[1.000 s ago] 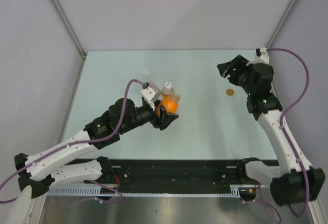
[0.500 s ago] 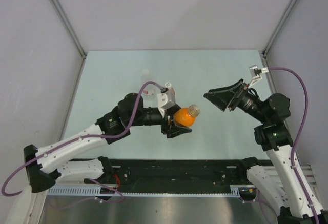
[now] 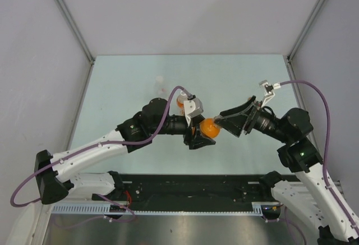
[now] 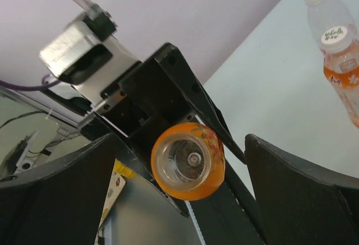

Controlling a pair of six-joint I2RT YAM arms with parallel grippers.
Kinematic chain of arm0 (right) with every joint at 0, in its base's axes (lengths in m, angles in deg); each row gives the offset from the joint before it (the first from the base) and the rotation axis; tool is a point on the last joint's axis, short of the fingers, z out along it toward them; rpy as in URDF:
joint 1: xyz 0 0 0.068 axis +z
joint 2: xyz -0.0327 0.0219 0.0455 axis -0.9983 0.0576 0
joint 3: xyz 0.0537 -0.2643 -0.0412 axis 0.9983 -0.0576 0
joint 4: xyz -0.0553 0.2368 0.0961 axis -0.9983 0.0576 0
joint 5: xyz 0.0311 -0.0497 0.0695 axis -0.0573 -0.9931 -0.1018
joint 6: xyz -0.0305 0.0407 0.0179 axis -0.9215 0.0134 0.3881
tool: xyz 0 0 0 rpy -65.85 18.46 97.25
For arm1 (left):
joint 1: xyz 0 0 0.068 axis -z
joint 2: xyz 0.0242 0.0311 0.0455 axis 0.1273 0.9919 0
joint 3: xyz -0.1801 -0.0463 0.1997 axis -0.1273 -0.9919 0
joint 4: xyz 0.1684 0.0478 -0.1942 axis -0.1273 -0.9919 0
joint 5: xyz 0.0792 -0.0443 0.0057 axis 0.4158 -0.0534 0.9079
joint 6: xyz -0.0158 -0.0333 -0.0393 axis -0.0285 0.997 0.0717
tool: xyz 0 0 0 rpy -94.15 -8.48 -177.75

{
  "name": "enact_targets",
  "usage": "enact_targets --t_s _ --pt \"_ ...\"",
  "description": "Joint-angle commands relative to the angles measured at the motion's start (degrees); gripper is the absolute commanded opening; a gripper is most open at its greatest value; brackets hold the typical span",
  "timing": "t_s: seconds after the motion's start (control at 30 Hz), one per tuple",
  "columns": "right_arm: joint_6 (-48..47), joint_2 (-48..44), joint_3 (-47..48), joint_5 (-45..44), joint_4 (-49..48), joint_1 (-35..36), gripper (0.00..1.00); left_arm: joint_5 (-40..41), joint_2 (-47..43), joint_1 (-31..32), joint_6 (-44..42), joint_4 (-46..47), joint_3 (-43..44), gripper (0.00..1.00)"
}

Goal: Unscrew the bottle caps

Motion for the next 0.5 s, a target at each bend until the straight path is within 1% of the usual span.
enact_targets --t_s 0.0,0.03,0.13,0.17,0.23,0.27,0.3,0.33,0.37,0.4,0.43,0.47 --pt "-5.83 1.21 2.59 -6.97 5.1 5.61 1.0 -1.34 0.43 -0.18 -0.87 1.91 2.96 0.0" --pt "-6.71 1.82 2.77 -8.81 5.55 7.62 1.0 -1.43 0.6 -0.18 -0.79 1.91 2.96 0.0" --pt "-7.59 2.27 2.86 -11.8 5.73 11.14 0.94 -1.78 1.04 -0.18 -0.7 1.91 3.14 0.0" --pt "-8.21 2.62 3.03 -12.42 5.64 11.68 0.85 -1.78 1.13 -0.18 -0.61 1.91 3.14 0.0" --pt "-8.56 2.88 3.12 -13.74 5.9 12.47 0.75 -1.87 1.05 -0.18 -0.43 1.91 2.87 0.0" --pt "-8.91 3.06 3.12 -14.1 5.9 12.82 0.63 -1.78 1.04 -0.18 -0.52 2.0 2.7 0.0" --pt "-9.09 3.06 3.12 -14.36 5.99 13.0 0.58 -1.7 0.87 -0.18 -0.52 1.91 2.61 0.0" --pt "-9.09 3.06 3.21 -15.15 6.08 13.0 0.51 -1.78 0.61 -0.18 -0.61 1.91 2.52 0.03" --pt "-9.35 2.89 3.21 -15.5 5.99 13.18 0.36 -1.35 0.52 -0.18 -0.78 1.74 2.43 0.05" --pt "-9.53 2.88 3.3 -15.77 6.08 13.18 0.28 -0.91 0.34 -0.18 -0.87 1.56 2.43 0.09" --pt "-9.62 2.88 3.47 -16.64 6.25 13.18 0.22 -0.29 0.17 -0.18 -0.96 1.39 2.52 0.27" --pt "-9.79 2.88 3.65 -17.08 6.34 13.27 0.14 -0.03 -0.1 -0.27 -1.4 0.51 2.7 0.37"
